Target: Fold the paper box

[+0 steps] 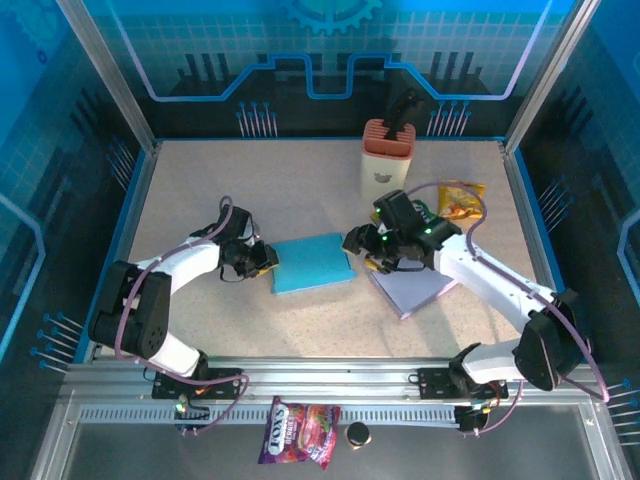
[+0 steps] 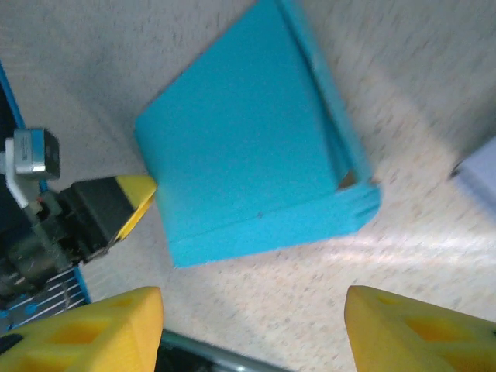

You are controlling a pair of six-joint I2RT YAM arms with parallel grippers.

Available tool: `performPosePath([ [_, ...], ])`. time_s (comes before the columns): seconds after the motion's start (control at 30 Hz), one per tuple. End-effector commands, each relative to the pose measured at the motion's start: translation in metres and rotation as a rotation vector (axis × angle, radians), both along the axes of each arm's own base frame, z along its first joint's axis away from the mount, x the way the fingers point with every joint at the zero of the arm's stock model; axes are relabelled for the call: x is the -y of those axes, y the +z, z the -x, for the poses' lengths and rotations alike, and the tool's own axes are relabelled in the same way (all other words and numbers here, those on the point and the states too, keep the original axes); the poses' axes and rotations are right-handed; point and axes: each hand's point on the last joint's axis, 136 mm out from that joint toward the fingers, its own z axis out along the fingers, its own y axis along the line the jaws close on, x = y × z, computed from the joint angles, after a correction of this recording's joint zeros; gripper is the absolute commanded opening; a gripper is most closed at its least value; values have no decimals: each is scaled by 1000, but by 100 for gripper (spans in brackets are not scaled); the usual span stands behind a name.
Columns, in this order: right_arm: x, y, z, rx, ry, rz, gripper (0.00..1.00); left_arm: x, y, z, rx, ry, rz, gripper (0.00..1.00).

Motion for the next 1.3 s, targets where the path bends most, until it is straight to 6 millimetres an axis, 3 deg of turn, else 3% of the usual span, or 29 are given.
performPosePath([
  [0.0, 11, -20, -8, 21, 215, 107, 59, 2, -3, 1, -3, -31, -16, 27],
  [0.3, -11, -72, -38, -59, 423, 174, 61, 6, 13, -6, 17, -37, -9, 34],
  [0.67, -14, -115, -37, -161, 447, 222, 49, 7, 13, -5, 7, -45, -11, 37],
  [0.8, -14, -122, -35, -171, 439, 224, 44, 4, 22, -2, 18, -49, -22, 43],
  [0.93, -17, -124, -37, -166, 438, 213, 41, 6, 18, 3, 9, -67, -1, 45],
  [1.27, -23, -125, -38, -170, 439, 182, 36, 13, -5, -1, -25, -79, 36, 34],
])
